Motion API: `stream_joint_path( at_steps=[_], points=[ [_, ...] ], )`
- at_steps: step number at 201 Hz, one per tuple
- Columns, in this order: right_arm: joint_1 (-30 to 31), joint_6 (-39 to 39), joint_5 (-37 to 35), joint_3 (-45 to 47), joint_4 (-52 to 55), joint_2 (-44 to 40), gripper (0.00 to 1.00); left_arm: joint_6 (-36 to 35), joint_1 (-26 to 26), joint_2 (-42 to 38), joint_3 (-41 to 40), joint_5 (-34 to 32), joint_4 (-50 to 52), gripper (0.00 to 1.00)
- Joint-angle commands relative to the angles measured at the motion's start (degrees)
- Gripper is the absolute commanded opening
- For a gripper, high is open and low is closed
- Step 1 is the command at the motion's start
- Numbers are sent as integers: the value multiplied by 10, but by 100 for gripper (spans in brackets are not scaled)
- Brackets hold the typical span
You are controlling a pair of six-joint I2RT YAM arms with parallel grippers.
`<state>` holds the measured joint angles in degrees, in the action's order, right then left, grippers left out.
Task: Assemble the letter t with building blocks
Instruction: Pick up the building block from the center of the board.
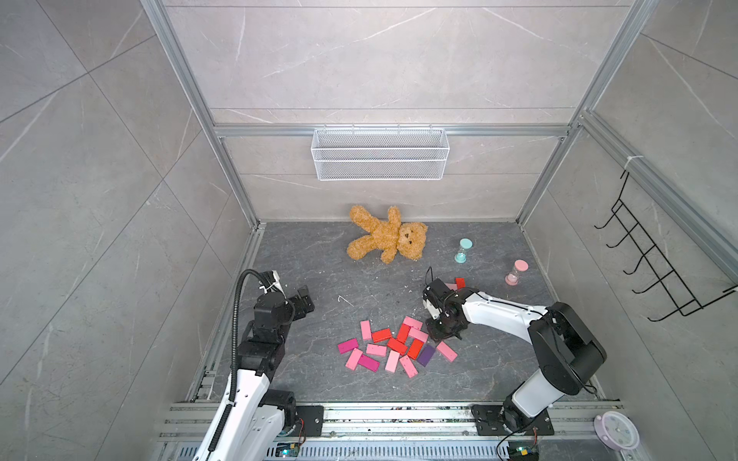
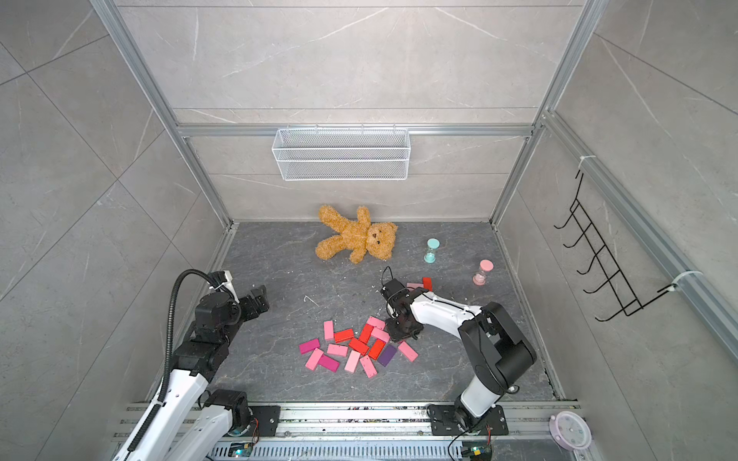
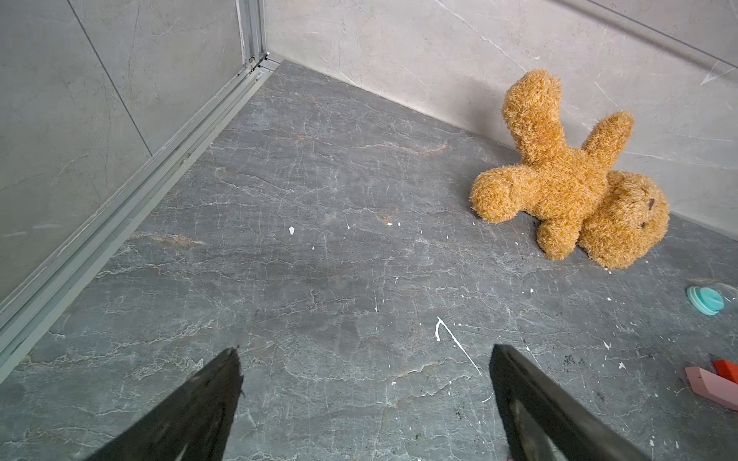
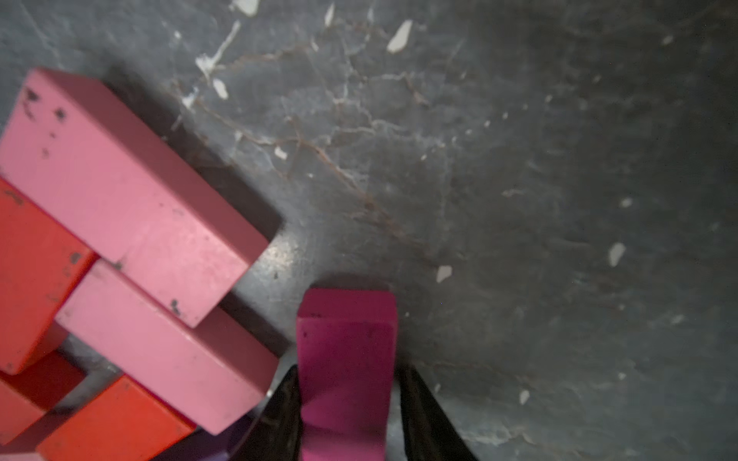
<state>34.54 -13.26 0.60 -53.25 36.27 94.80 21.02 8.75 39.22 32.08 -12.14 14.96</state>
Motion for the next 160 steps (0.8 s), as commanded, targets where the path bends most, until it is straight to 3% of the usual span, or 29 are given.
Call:
stream_joint_path(
  at_steps=[1,51,91,108,136,160],
  points=[
    [3,13,-20,-20,16,12,39,-6,2,-6,3,-12,-17,100],
    [5,30,-21,-27,18,18,30,-8,2,-6,3,-13,-19,99],
    [7,91,-29,-35,5,-19,20,-8,2,-2,-1,-14,-29,99],
    [7,159,-42,-33,-8,-52,16,-9,2,2,2,-12,-29,100],
    [2,348,-63,-21,-57,-118,4,-11,2,1,1,-9,-33,99],
    [-35,508,-18,-68,-18,-121,0,-11,2,-6,-4,-9,-38,99]
  ],
)
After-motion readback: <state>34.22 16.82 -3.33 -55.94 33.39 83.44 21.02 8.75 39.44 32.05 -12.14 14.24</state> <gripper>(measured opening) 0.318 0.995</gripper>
